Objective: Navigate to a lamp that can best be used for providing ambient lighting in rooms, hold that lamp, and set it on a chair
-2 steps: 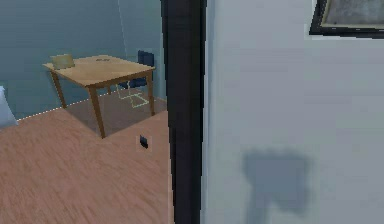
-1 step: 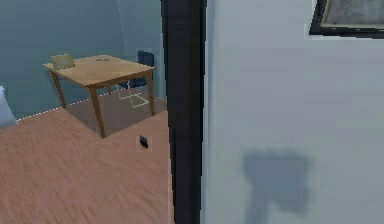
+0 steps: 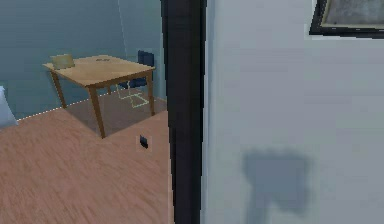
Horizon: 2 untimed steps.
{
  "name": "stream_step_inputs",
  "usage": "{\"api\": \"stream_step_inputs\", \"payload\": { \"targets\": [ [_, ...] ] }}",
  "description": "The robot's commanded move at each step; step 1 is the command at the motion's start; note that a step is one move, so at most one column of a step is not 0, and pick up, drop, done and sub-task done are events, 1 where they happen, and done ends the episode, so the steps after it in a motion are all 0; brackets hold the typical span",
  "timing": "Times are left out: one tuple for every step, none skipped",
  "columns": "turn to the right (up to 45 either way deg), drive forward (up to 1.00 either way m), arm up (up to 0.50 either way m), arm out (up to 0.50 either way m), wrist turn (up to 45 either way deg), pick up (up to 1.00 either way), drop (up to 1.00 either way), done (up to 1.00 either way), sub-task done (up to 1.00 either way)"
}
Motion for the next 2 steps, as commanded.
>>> {"api": "stream_step_inputs", "payload": {
  "targets": [
    [0.0, 0.0, 0.0, 0.0, 45.0, 0.0, 0.0, 0.0, 0.0],
    [0.0, 0.0, 0.0, 0.0, 18.0, 0.0, 0.0, 0.0, 0.0]
  ]
}}
